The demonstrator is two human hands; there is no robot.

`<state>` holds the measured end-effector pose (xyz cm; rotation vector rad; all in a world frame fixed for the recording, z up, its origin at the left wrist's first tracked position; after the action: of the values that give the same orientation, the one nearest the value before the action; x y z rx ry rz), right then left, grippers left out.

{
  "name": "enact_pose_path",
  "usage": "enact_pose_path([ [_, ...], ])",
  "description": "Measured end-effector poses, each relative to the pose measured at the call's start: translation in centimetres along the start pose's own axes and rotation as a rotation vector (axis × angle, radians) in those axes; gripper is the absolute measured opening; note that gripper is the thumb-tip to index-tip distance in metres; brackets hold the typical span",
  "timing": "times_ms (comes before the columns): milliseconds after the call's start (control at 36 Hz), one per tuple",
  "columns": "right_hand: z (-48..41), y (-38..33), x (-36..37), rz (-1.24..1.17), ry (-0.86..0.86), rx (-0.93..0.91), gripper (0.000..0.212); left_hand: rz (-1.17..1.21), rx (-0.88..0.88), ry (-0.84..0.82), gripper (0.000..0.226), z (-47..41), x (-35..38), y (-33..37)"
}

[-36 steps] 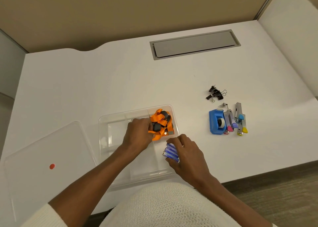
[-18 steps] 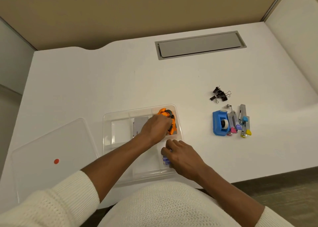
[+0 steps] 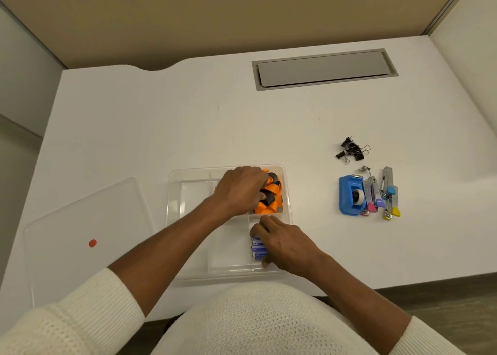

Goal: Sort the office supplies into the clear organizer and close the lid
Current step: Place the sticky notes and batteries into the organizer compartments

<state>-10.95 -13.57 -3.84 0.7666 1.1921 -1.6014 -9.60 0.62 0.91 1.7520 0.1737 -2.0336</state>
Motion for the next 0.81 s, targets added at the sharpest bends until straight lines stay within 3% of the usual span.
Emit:
enact_pose_path([
  [111, 0.1, 0.1, -0.4, -0.049, -0.016, -0.001, 0.069, 0.005, 0.024, 0.002, 0.023, 0.1, 0.5, 0.8],
  [306, 0.2, 0.2, -0.7, -0.101, -0.023, 0.000, 0.069, 0.038, 0.012, 0.067, 0.050, 0.4, 0.2, 1.5],
  [556, 0.1, 0.6, -0.5, -0.140, -0.079, -0.004, 0.054, 0.025, 0.184, -0.150, 0.074, 0.8, 1.2, 2.1],
  [667, 0.1, 0.3, -0.4, -0.124, -0.089, -0.015, 0.055, 0.040, 0.164, -0.182, 0.077, -0.1, 1.5, 2.3],
  [806, 0.2, 0.3, -0.7, -0.101, -0.072, -0.026, 0.053, 0.112, 0.165, -0.215, 0.063, -1.3, 1.6, 1.8],
])
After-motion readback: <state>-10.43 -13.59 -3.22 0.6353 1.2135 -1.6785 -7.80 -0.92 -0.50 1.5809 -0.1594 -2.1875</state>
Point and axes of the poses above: each hand's wrist, its own z-axis away from the middle knuckle, its own x-axis out of the palm, y = z × x, the point moved 7 cm from there along -z, towards the middle knuckle, and after that the axes turned 1 degree about -z, right-handed, at the moved point
